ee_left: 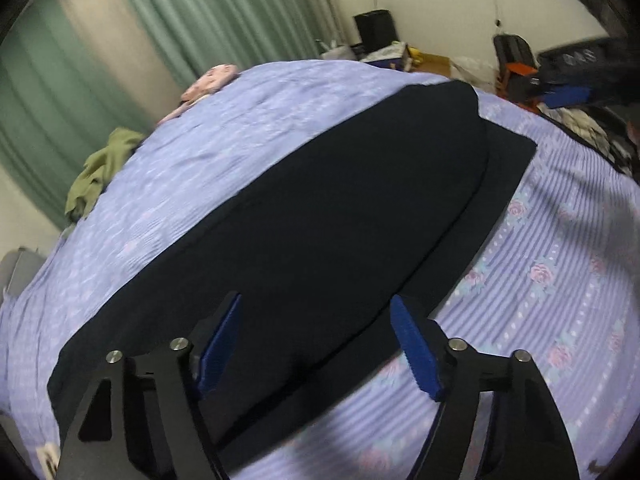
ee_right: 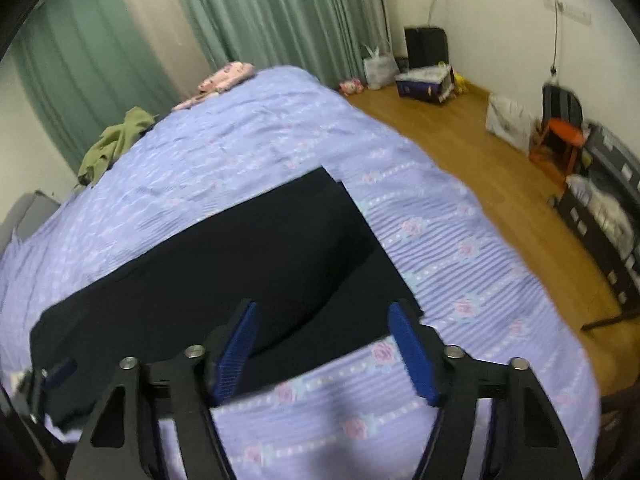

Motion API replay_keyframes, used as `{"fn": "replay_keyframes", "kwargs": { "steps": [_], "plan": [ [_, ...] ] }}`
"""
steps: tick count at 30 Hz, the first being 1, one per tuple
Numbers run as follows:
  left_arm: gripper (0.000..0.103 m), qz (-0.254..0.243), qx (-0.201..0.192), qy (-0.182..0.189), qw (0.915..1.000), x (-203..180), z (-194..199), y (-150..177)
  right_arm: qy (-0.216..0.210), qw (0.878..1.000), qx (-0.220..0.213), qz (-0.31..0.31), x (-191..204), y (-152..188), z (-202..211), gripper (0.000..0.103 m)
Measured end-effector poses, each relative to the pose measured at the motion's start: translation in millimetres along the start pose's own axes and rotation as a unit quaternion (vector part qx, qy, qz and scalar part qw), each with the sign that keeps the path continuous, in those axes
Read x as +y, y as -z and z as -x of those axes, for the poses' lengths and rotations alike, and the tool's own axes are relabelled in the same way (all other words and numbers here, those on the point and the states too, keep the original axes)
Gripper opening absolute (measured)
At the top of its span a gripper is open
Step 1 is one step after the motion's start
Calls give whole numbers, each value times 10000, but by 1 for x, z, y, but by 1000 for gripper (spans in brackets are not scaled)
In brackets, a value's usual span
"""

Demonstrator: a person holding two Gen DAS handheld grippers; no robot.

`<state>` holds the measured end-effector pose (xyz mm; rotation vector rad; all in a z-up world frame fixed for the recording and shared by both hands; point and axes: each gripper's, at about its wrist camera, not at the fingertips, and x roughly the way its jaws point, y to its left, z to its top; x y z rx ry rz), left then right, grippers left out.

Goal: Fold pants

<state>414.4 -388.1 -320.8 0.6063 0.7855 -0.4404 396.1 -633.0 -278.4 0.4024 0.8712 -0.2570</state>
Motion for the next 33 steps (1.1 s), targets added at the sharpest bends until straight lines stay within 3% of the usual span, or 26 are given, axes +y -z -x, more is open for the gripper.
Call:
{"fn": "replay_keyframes", "kwargs": {
  "steps": [6,16,18,21,25,30,32,33],
  "plan": [
    [63,-325,89,253,9991,-18,-34,-3,-107,9996,193,-198,-7,-1,-38,60],
    [57,-933,-98,188,9954,-37,-49,-7,-144,9988,360,-298,-3,2,-65,59],
    [38,-849,-60,215,9961,-33,-51,-14,-181,9985,384,-348,-3,1,-71,59],
    [37,-308,-72,84,9995,-14,-52,-21,-214,9980,378,-459,-8,-3,-80,59],
    [39,462,84,340,9983,9,-56,-25,-317,9960,360,-753,-19,-7,-82,59],
    [38,274,184,371,9988,1,-57,-21,-353,9942,408,-934,-28,-14,-104,59],
    [20,225,254,469,9983,-4,-59,-20,-387,9927,518,-1021,-28,-16,-118,53],
    [16,188,305,499,9981,-7,-59,-20,-347,9932,534,-973,-26,-17,-121,42]
  ]
}}
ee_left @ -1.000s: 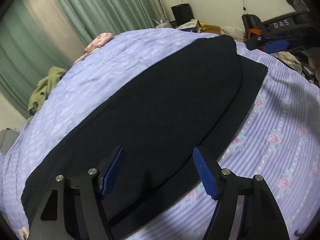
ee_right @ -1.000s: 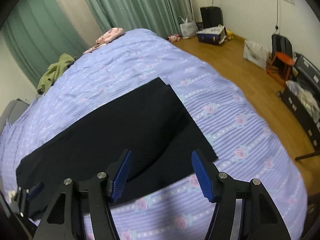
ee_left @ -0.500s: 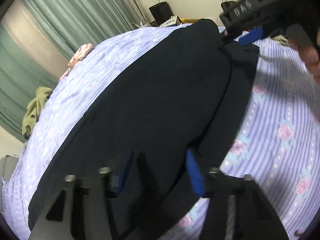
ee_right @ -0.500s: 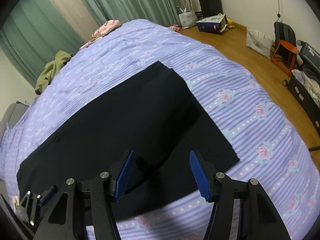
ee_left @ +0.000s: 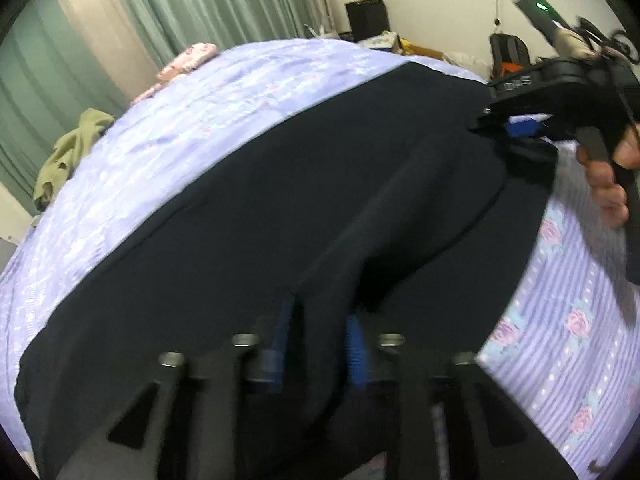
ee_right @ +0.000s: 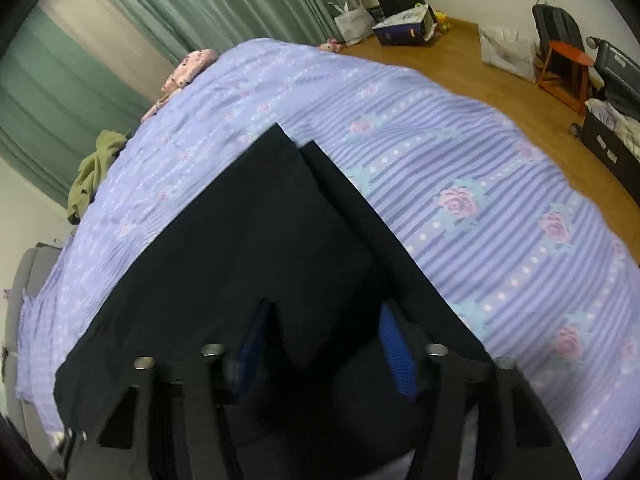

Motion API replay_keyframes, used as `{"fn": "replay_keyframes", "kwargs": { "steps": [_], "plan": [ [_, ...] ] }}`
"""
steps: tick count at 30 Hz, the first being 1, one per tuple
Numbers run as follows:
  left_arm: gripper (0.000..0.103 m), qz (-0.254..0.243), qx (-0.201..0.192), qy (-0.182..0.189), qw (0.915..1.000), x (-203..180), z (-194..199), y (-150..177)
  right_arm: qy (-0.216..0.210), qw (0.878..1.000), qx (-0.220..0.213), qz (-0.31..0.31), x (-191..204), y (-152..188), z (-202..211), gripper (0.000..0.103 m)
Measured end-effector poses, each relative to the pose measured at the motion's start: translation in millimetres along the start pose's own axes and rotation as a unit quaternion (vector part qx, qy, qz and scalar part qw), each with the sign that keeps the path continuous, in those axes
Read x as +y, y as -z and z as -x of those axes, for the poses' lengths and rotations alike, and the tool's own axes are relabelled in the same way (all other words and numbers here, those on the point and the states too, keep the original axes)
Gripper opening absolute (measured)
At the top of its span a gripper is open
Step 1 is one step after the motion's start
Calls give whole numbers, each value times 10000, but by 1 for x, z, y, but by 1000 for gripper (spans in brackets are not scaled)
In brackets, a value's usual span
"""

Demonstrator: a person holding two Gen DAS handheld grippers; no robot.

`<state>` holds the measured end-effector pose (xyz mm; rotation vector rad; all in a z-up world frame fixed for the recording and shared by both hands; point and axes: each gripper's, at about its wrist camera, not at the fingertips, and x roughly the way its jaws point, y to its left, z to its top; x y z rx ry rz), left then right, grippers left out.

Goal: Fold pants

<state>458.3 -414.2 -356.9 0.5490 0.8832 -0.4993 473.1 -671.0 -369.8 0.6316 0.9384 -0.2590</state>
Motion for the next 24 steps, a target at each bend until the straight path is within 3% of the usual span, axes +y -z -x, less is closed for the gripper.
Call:
{"fn": "replay_keyframes", "kwargs": {
  "steps": [3,8,12,14,16,17,18,20,24],
  "plan": [
    [10,-46,-35,-67,10000,-3,7,-1,-54,9997,50,214,9,-1,6,15],
    [10,195,-155,302,9992,3,37,-3,115,9995,-152,250,11,6,48,15],
    [17,-25,112,467,9988,-11,29,3,426,9989,126,167,-1,10,37,16],
    [20,-155,247,470,9985,-20,26,5,705,9973,130,148,-8,8,33,32],
    [30,-150,217,561,9981,-26,33,7,1190,9926,-212,123,-14,4,46,61],
    [39,-121,187,639,9977,-27,35,7,1414,9887,-481,105,-17,2,57,67],
    [44,-63,150,710,9973,-28,39,7,1618,9846,-658,113,-19,1,66,69],
    [45,9,125,754,9971,-31,46,7,1958,9762,-904,228,-23,0,84,69],
    [51,156,71,711,9973,-33,53,6,1792,9797,-848,287,-33,8,104,69]
  ]
}}
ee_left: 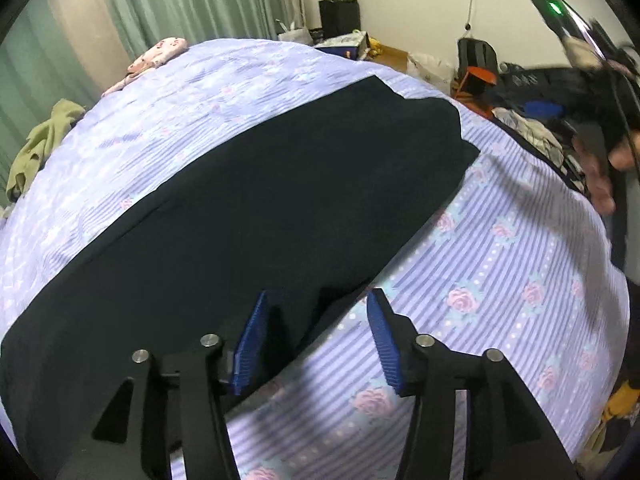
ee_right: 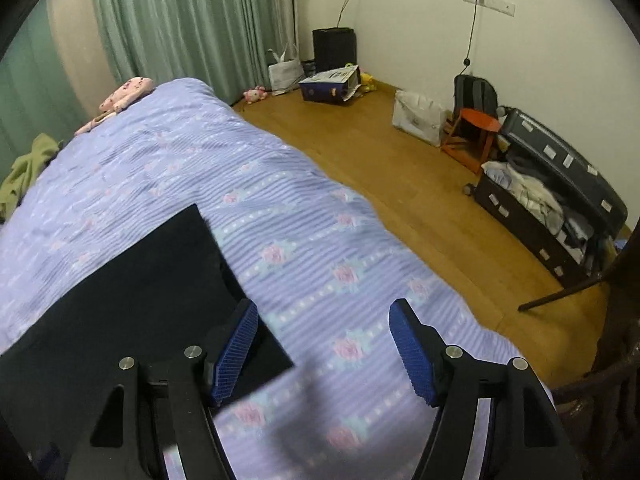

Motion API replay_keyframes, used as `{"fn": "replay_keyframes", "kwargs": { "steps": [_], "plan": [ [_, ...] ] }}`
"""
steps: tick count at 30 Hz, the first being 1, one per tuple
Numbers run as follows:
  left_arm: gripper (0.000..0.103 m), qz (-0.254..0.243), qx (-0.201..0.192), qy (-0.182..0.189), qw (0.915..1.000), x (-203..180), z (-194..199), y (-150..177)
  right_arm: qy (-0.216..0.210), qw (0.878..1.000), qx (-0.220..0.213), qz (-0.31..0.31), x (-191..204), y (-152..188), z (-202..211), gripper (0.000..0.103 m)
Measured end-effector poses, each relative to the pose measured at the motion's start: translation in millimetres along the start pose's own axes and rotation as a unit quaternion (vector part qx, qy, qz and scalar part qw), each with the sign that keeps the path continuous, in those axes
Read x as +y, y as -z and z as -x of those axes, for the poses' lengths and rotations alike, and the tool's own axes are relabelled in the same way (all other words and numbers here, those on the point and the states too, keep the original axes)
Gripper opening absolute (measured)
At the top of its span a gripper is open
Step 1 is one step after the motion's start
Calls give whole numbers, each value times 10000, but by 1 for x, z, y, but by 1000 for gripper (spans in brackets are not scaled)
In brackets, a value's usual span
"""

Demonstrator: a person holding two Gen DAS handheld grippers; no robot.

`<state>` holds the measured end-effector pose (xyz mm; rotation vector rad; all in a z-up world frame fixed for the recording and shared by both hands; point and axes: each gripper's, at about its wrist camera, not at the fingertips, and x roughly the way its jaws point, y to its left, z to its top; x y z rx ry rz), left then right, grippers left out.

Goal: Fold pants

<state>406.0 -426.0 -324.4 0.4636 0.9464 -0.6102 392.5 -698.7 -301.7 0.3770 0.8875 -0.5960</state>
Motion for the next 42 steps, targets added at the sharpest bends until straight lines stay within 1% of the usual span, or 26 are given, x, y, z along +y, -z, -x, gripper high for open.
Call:
{"fn": "replay_keyframes", "kwargs": {
  "steps": [2,3,5,7,10,11,12,13,14,18,19,21,22,23,24,25,27,29,31,33,36,37,39,40,41,42],
  "plan": [
    [51,66,-30,-26,10000,-2,2,-1,-356,9992,164,-81,-6,7,2,69],
    [51,58,-67,-22,10000,-4,3,-2,-436,9988,216,-100,-7,11,2,68],
    [51,-22,-156,-33,9999,-9,4,-6,-463,9983,335,-67,-6,21,1,65],
    [51,-118,-234,7,9997,-14,5,-12,-547,9978,376,-6,-3,26,-3,51],
    [51,-299,-266,-41,9992,-21,1,-19,-734,9963,426,96,7,29,-11,39],
    [51,-325,-264,-71,9991,-23,0,-21,-773,9957,490,135,13,27,-18,35],
    [51,-324,-263,-83,9991,-23,-1,-22,-822,9949,562,167,18,26,-24,28],
    [51,-304,-264,-87,9992,-23,-1,-23,-911,9935,651,203,24,25,-30,25],
    [51,-272,-275,-87,9992,-22,0,-24,-967,9926,692,229,29,23,-33,24],
    [51,-186,-246,-134,9994,-19,-4,-24,-1330,9891,385,503,55,12,-32,24],
    [51,-171,-228,-159,9995,-18,-5,-23,-1446,9873,343,569,61,10,-34,24],
    [51,-124,-211,-200,9995,-16,-7,-23,-1760,9806,399,761,74,8,-39,24],
    [51,-94,-205,-214,9995,-15,-8,-23,-1847,9785,397,829,78,8,-39,24],
    [51,-47,-198,-215,9996,-13,-9,-22,-1882,9771,340,930,80,9,-37,24],
    [51,-6,-191,-220,9996,-11,-11,-22,-1859,9774,286,968,79,11,-35,27],
    [51,20,-177,-221,9996,-10,-12,-22,-1822,9784,289,936,76,12,-35,37],
    [51,77,-136,-220,9996,-8,-16,-22,-1861,9797,387,636,66,15,-39,50],
    [51,111,-140,-226,9996,-7,-17,-22,-2034,9769,569,319,55,16,-48,50],
    [51,146,-151,-225,9995,-5,-17,-23,-2060,9758,724,94,50,15,-59,51],
    [51,160,-156,-228,9995,-4,-17,-23,-2194,9723,808,-42,49,14,-68,51],
    [51,147,-162,-232,9995,-4,-16,-24,-2295,9704,746,38,54,11,-71,51],
    [51,138,-161,-233,9995,-5,-16,-24,-2295,9706,727,93,58,8,-73,54],
    [51,123,-161,-255,9995,-5,-15,-24,-2345,9693,714,198,66,2,-76,54],
    [51,123,-155,-255,9995,-5,-14,-23,-2384,9678,741,325,73,0,-78,52],
    [51,137,-153,-254,9995,-5,-14,-23,-2403,9665,771,472,78,-2,-78,47],
    [51,141,-154,-254,9995,-5,-14,-23,-2452,9643,795,602,83,-3,-78,27]
  ]
}}
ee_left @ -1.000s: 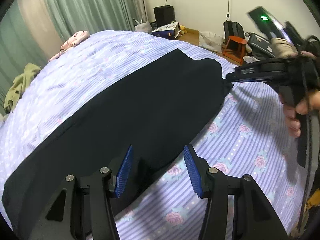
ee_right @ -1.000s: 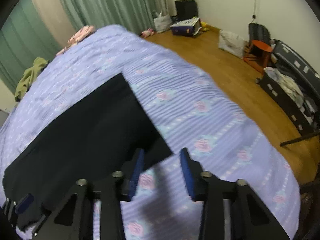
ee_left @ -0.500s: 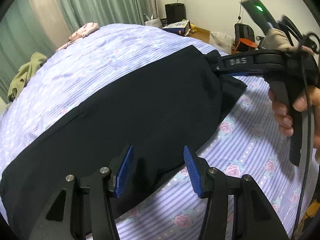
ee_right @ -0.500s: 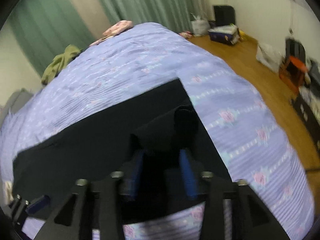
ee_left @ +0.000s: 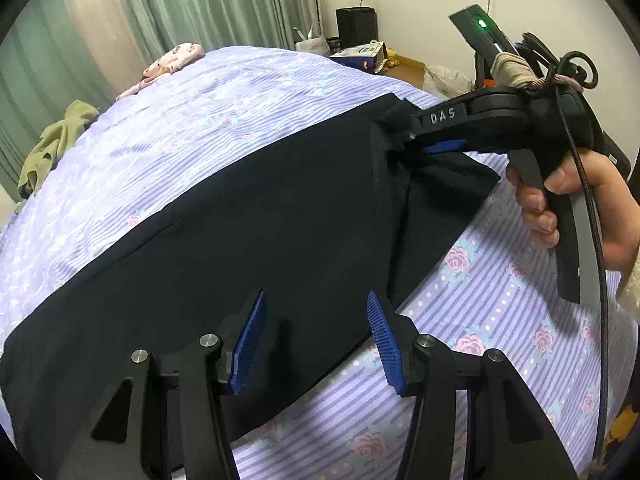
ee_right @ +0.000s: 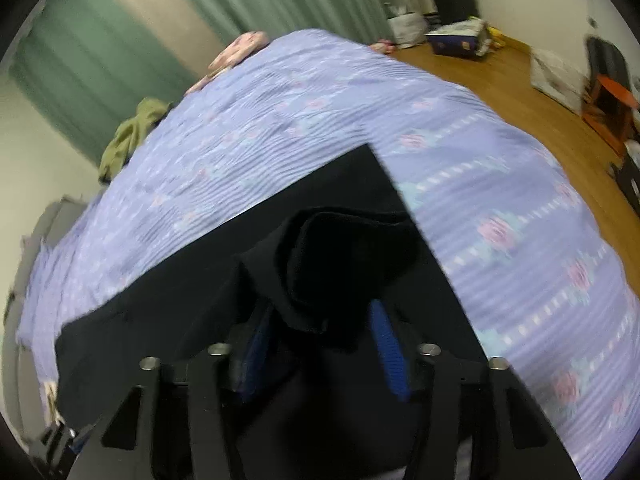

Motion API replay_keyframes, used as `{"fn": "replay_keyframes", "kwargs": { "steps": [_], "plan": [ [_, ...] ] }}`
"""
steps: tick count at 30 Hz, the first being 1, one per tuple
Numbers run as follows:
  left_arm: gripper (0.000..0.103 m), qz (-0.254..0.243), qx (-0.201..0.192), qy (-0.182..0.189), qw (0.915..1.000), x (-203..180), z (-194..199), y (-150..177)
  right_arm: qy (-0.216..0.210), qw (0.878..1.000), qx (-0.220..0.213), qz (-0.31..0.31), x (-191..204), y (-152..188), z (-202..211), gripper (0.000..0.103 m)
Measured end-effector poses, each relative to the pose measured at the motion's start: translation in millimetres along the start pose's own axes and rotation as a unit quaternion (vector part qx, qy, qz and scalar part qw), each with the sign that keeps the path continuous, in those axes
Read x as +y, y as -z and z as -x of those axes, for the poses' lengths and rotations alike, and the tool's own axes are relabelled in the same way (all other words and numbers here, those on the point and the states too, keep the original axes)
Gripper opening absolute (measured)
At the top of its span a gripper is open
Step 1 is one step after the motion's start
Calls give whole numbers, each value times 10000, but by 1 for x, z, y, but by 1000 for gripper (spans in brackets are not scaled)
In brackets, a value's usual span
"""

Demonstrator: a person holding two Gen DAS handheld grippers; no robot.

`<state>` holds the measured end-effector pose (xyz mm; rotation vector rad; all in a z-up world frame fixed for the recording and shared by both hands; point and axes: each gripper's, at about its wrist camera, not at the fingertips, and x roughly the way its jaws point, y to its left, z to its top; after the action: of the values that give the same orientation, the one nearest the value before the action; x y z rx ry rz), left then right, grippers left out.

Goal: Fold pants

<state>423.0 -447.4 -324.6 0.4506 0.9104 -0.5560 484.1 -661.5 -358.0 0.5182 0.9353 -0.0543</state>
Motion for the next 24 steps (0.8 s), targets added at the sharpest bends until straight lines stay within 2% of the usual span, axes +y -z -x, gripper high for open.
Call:
{"fn": "replay_keyframes", "kwargs": {
  "steps": [3,8,11,13,15,17,18,19,22,24],
  "plan": [
    [51,-18,-10,-15,10000,1,1,-1,57,9996,38,258,8,-2,3,14],
    [51,-60,-69,10,10000,1,6,-2,487,9969,28,613,4,-1,42,14],
    [51,-50,-87,69,9999,-1,8,-4,974,9927,315,632,-16,2,59,14],
    [51,-56,-92,89,9999,-4,8,-5,1090,9895,797,516,-33,8,58,14],
    [55,-104,-91,67,9999,-8,7,-5,1304,9845,1047,536,-41,16,53,20],
    [57,-167,-91,9,9998,-11,7,-6,2300,9656,948,761,-46,23,52,26],
    [57,-207,-90,1,9997,-12,6,-5,2706,9550,898,817,-49,26,52,32],
    [57,-229,-91,6,9997,-13,6,-5,2801,9536,839,720,-53,27,56,35],
    [57,-214,-71,62,9997,-15,8,-2,2056,9768,591,73,-62,33,77,35],
    [57,-147,-63,51,9999,-15,13,-1,1945,9799,434,-119,-58,38,90,39]
  ]
}}
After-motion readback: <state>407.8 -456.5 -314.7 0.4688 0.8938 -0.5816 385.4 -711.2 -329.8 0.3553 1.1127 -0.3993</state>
